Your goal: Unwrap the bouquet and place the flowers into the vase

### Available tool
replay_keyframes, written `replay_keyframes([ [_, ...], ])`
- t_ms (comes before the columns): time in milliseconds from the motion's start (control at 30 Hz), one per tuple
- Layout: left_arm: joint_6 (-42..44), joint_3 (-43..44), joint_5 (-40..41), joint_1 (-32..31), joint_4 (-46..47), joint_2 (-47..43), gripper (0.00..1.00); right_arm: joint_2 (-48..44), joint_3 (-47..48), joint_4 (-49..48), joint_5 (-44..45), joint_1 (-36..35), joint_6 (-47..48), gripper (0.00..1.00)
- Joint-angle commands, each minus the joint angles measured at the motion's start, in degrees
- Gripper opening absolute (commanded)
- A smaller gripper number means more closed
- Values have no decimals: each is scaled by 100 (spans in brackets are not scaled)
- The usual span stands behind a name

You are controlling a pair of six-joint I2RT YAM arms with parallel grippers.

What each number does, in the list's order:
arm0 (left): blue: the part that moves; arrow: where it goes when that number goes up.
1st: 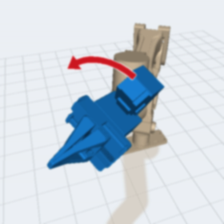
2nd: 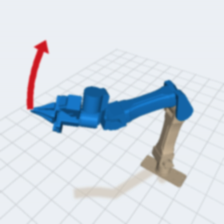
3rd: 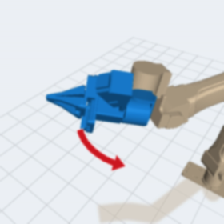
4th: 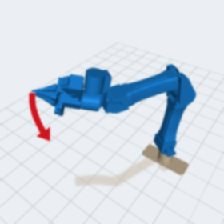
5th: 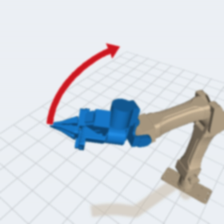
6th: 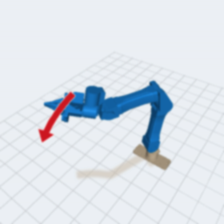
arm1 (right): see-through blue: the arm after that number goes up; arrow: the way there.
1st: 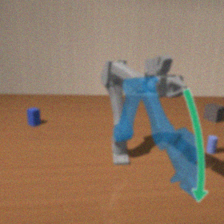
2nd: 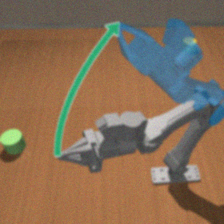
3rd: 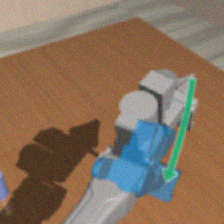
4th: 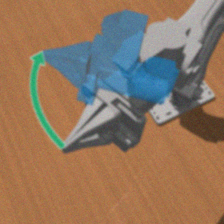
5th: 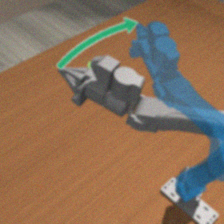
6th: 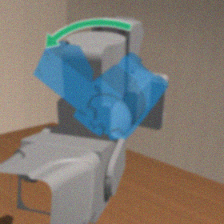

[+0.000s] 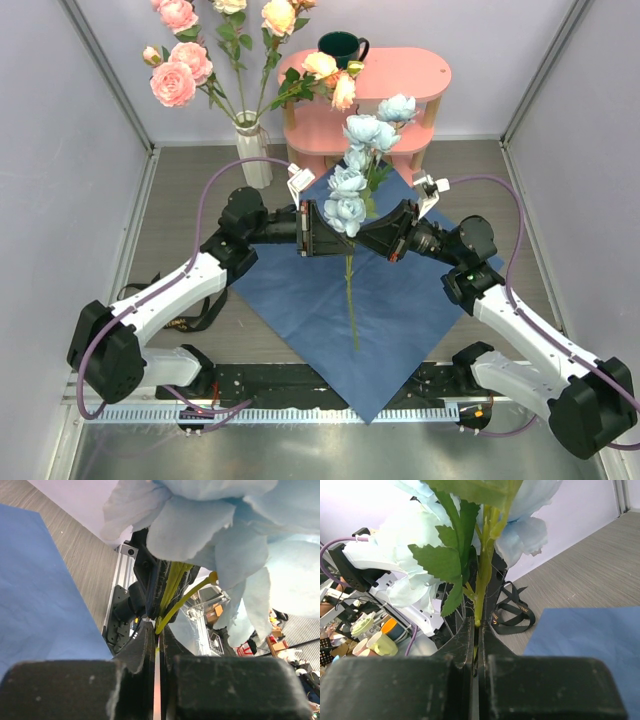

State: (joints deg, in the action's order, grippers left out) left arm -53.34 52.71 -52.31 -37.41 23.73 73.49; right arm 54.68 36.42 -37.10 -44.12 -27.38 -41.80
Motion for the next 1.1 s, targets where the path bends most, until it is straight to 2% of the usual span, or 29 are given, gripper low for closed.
replay_keyframes([
  [0,-19,249,-104,-30,220,-2,0,-115,277,-131,-123,-57,260,1],
  [67,121,283,1,-30,98,-124,0,-115,286,-113,-132,-66,278,3],
  [133,823,397,508,-30,-760,-317,0,-220,382,342,226,-66,426,33],
  [167,1234,633,781,-30,-1234,-527,0,-299,426,640,472,-66,714,55],
  [200,1891,757,1080,-21,-2205,-642,0,-387,462,1330,1240,-66,909,65],
  [233,2220,889,1779,-30,-2641,-739,0,-614,549,1694,1657,-66,1093,71],
  [267,2484,1160,2143,-30,-3037,-897,0,-712,567,2011,2183,-66,1374,83],
  [300,2695,1267,2599,-21,-3623,-968,0,-817,576,2510,3006,-66,1472,87],
  [333,3045,1373,3004,-30,-3847,-1029,0,-1001,585,2689,3319,-66,1578,89],
  [367,3162,1574,3860,-30,-4197,-1143,0,-1064,594,2812,3531,-66,1770,89],
  [433,3478,1777,4578,-30,-4385,-1214,0,-1187,629,3217,4162,-66,1860,90],
  [467,3567,1952,5329,-21,-4411,-1241,0,-1205,629,3305,4305,-66,1877,90],
  [533,3725,2155,5984,-21,-4333,-1224,0,-1231,559,3403,4385,-66,1904,90],
  [600,4085,2576,6895,-21,-4184,-1075,0,-1222,506,3411,4377,-66,1834,89],
  [700,4752,3244,7803,-21,-3736,-811,0,-1170,445,3403,4228,-66,1746,89],
  [800,5595,3851,8210,14,-3034,-355,0,-1187,401,3385,4113,-66,1667,89],
  [900,6246,4422,8290,172,-2436,225,0,-1283,374,3385,4052,-57,1649,88],
  [967,6502,4677,8299,391,-1901,628,0,-1345,365,3385,4025,-66,1666,88],
  [1067,6679,5134,8316,725,-1670,1164,0,-1451,392,3482,4025,-66,1736,88],
])
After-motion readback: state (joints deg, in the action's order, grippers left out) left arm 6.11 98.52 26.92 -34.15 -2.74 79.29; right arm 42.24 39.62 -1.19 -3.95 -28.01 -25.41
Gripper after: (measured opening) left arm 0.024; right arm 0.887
